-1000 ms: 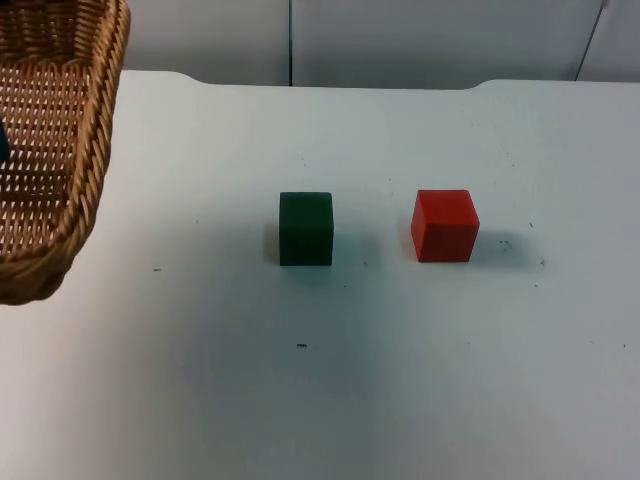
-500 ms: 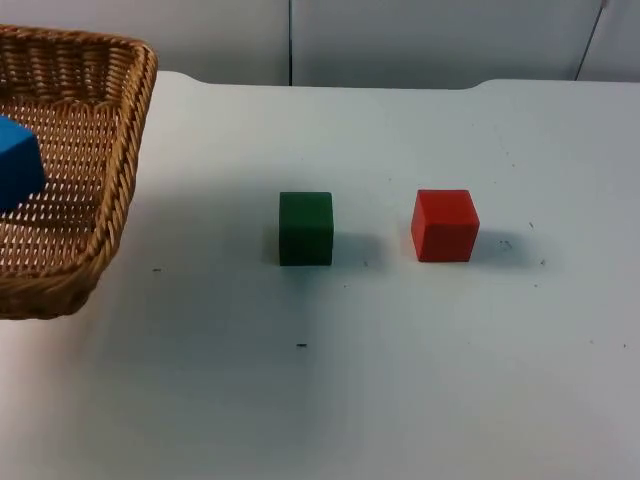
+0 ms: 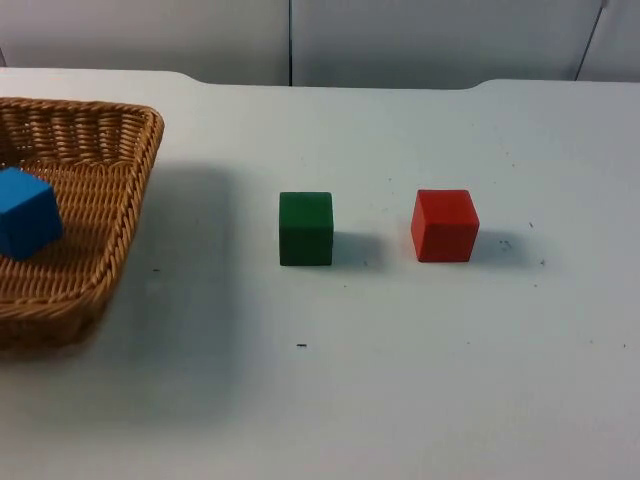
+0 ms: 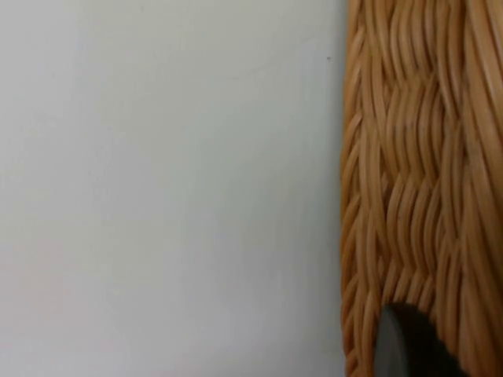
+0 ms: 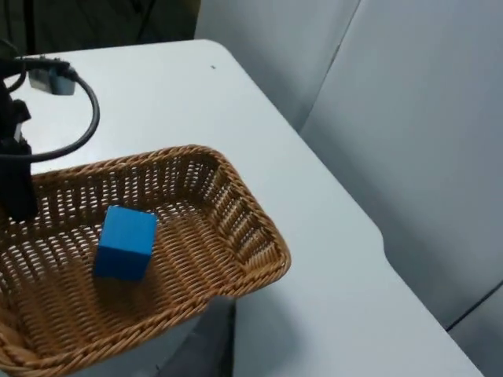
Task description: Pick up the basket with the left hand and place the blue cube into the basket with the right hand.
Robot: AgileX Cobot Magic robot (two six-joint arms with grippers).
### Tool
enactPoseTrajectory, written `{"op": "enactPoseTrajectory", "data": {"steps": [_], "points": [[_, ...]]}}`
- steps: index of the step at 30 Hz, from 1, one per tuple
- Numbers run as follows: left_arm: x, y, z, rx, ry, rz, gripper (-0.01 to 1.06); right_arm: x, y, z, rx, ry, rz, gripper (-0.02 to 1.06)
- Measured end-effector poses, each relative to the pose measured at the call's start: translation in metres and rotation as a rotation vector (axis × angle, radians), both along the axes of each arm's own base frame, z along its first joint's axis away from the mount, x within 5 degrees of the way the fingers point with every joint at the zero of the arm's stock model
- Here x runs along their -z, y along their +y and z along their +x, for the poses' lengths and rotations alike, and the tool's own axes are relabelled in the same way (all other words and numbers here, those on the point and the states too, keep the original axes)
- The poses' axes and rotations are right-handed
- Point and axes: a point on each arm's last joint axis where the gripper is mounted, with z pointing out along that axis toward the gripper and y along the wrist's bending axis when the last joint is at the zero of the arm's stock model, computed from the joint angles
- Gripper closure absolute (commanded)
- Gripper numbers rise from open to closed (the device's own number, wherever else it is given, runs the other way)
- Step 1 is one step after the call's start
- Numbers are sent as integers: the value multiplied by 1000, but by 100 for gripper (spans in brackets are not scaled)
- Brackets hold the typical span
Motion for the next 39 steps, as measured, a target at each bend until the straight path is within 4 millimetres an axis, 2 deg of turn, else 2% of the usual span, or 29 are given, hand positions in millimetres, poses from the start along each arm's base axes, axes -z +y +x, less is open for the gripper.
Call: {"op": "enactPoseTrajectory", "data": {"steps": [5, 12, 14, 16, 17, 19, 22, 23, 26, 36, 39], "points": [[9, 2, 2, 4, -1, 16, 105, 6, -19, -19, 42, -40, 58, 7], [9, 3, 3, 17, -20, 32, 105, 8, -40, -43, 60, -62, 89, 7], [9, 3, 3, 22, -28, 42, 101, 5, -48, -52, 66, -69, 109, 7], [10, 4, 3, 24, -31, 46, 92, 6, -51, -56, 70, -67, 119, 7], [10, 4, 3, 23, -34, 52, 92, 4, -55, -60, 72, -69, 129, 7], [10, 5, 4, 22, -40, 62, 79, 3, -64, -71, 75, -75, 146, 7], [10, 6, 5, 20, -45, 70, 51, 4, -71, -79, 75, -84, 153, 7], [10, 6, 5, 17, -46, 71, 51, 4, -74, -83, 75, -85, 157, 7], [10, 6, 5, 16, -47, 74, 29, 8, -83, -94, 82, -78, 177, 7], [6, 3, 3, 22, -33, 33, 28, 9, -108, -125, 86, -104, 238, 7], [-7, 1, 2, 28, -55, 38, 28, 2, -116, -135, 82, -131, 268, 7]]}}
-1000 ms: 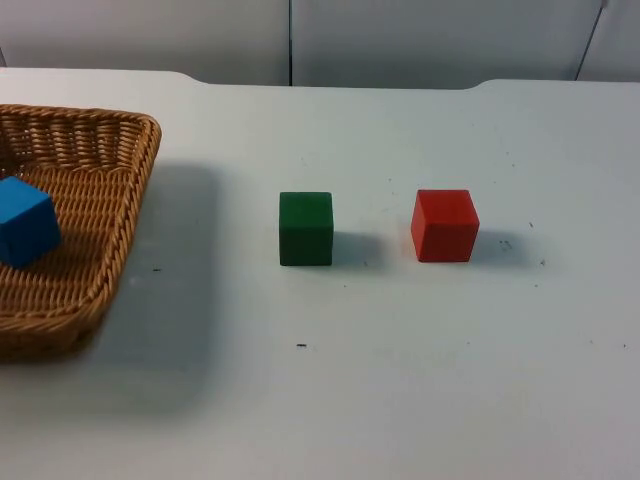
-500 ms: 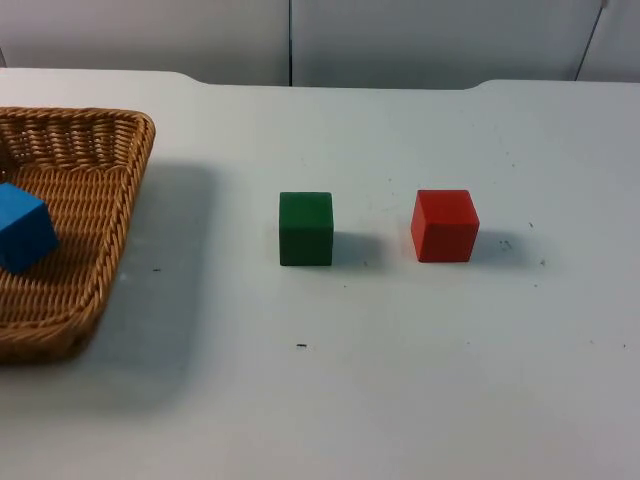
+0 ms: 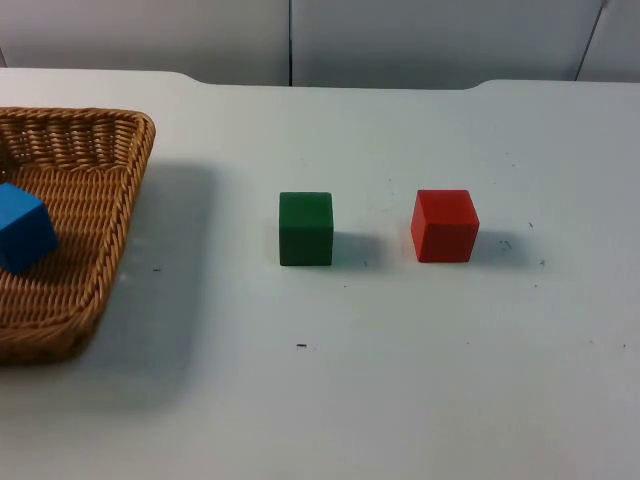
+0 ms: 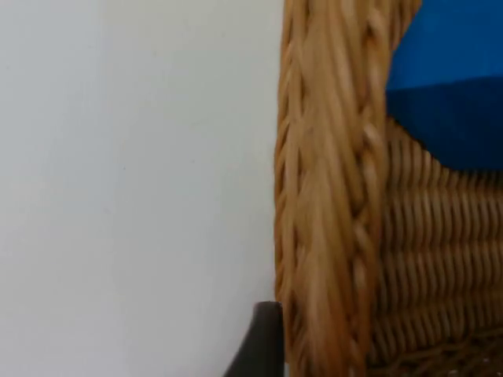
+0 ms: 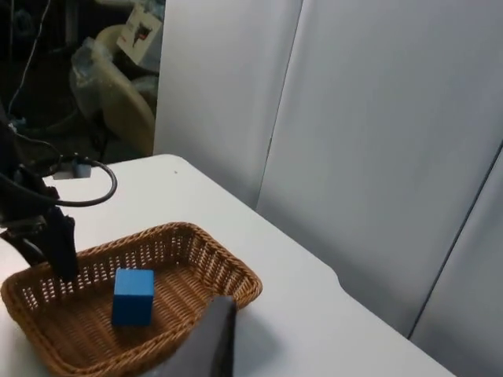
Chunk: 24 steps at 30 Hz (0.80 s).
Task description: Pick up the basket with the left hand and place the blue cube into the basket with the right hand.
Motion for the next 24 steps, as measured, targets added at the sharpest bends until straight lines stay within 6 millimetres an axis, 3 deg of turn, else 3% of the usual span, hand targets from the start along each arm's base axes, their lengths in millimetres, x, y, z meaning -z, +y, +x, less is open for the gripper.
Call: {"op": "enactPoseTrajectory", "data": {"steps": [11, 24], "points": [[-58, -4, -10, -36, -93, 60, 28, -2, -7, -11, -11, -5, 13, 7], [-156, -22, -57, -109, -268, 237, 28, 3, -7, -13, -29, 52, -8, 7]]}}
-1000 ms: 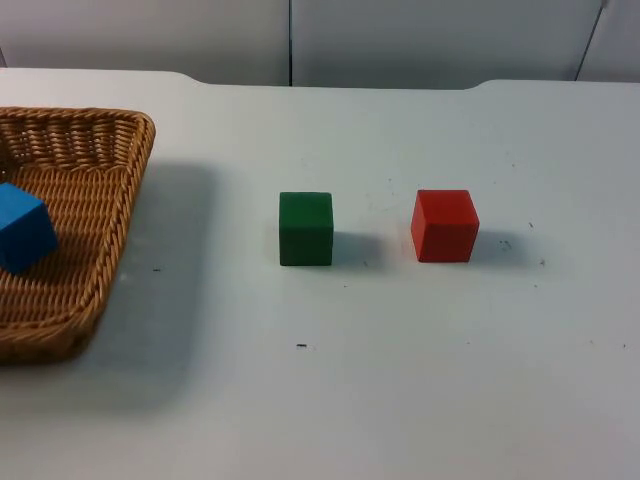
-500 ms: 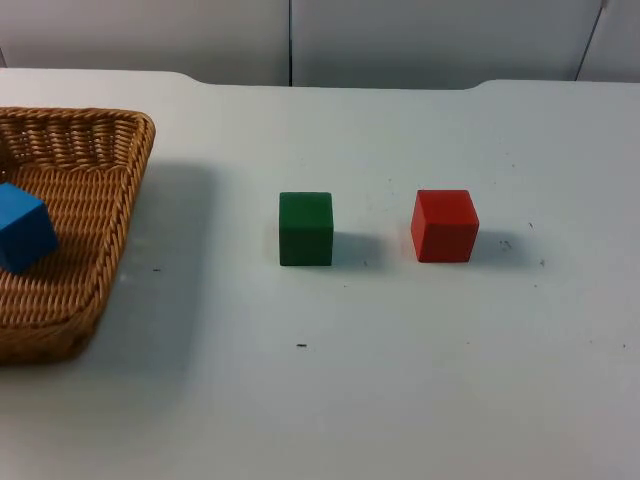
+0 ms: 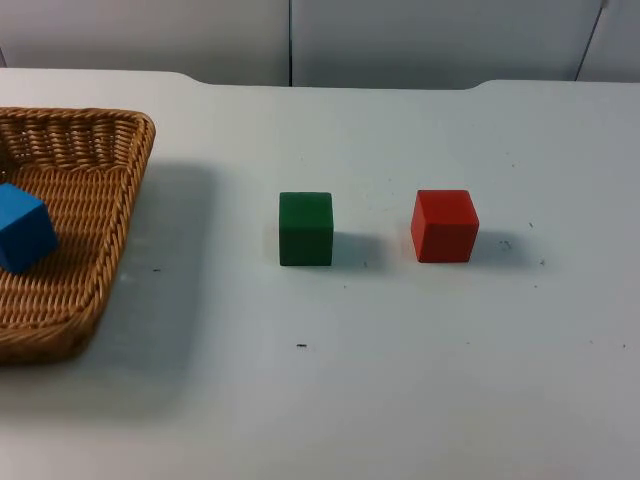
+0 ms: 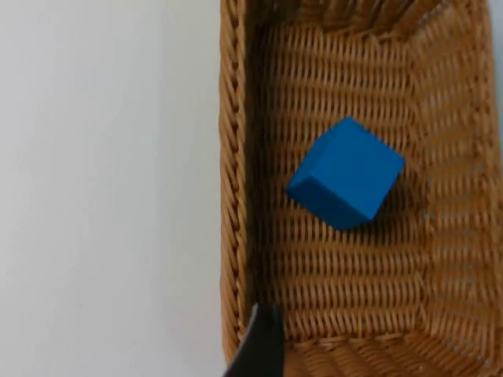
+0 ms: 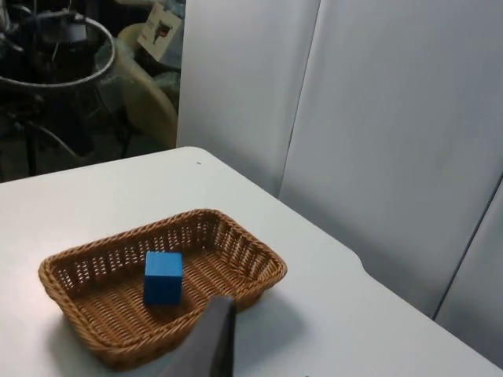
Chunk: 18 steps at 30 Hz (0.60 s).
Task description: Pick up the basket with the left hand and place the blue cube into the basket with the right hand.
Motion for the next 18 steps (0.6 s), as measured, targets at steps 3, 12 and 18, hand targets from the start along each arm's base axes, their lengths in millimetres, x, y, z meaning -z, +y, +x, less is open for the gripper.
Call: {"op": "enactPoseTrajectory", "data": {"steps": [3, 12, 18], "points": [[-36, -14, -25, -9, -131, 57, 28, 2, 0, -1, -6, 13, -11, 7], [-60, -51, -90, -84, -402, 113, 28, 4, 0, -1, -14, 29, -28, 7], [-46, -82, -119, 29, -485, 121, 28, 17, 1, 0, -8, 50, -44, 7]]}}
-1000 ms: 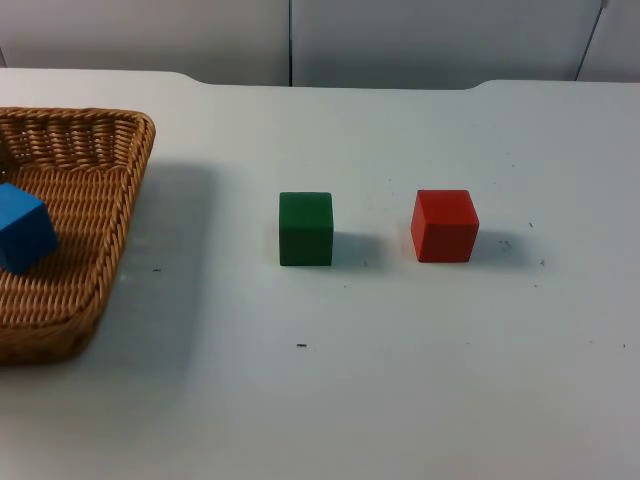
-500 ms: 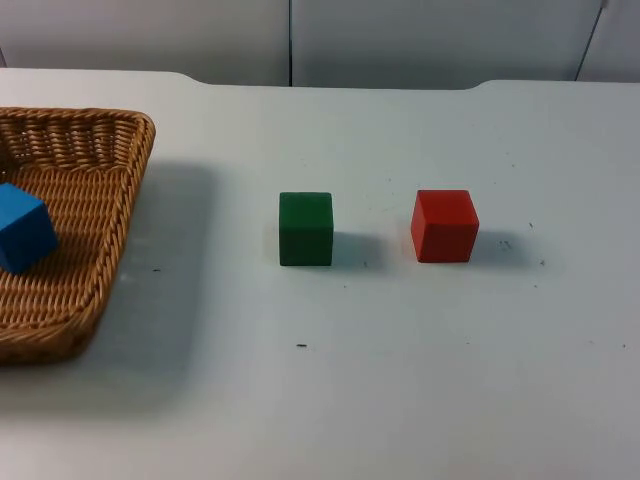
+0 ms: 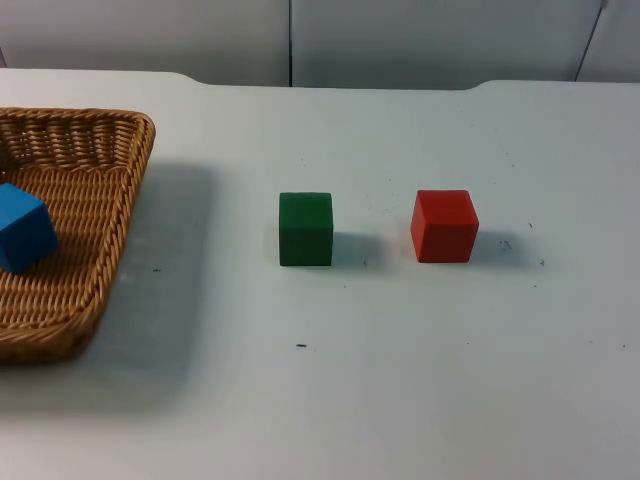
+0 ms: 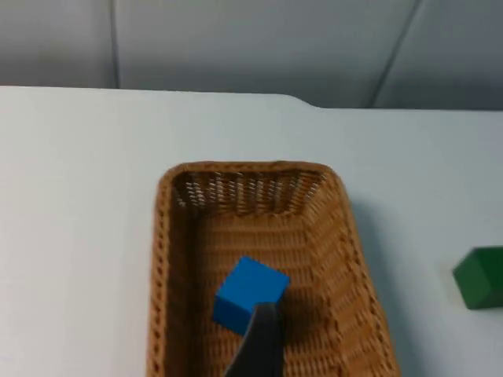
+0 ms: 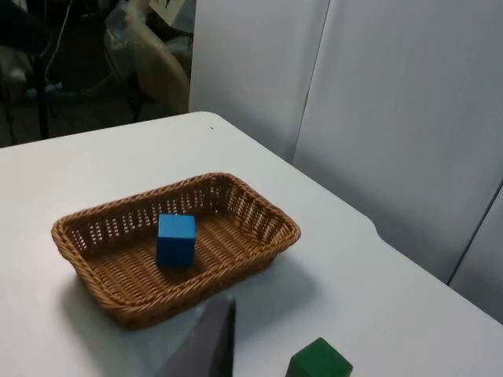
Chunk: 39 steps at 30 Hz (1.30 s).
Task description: Pick up the basket with the left hand and place the blue cube into the basket with the right hand.
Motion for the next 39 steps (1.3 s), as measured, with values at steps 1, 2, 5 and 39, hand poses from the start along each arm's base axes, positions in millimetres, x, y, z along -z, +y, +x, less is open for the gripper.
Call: {"op": "enactPoseTrajectory", "data": {"steps": [1, 2, 5, 39], "points": [[3, -6, -4, 37, -2, 8, 28, 4, 0, 1, 4, 5, -1, 7], [3, -6, -4, 37, -2, 8, 28, 4, 0, 1, 4, 5, -1, 7], [-2, -19, -27, 110, -80, 53, 29, 8, 0, 1, 13, 20, 9, 7], [50, -7, -140, -64, 21, 127, 29, 34, -17, -18, 4, 243, -233, 7]]}}
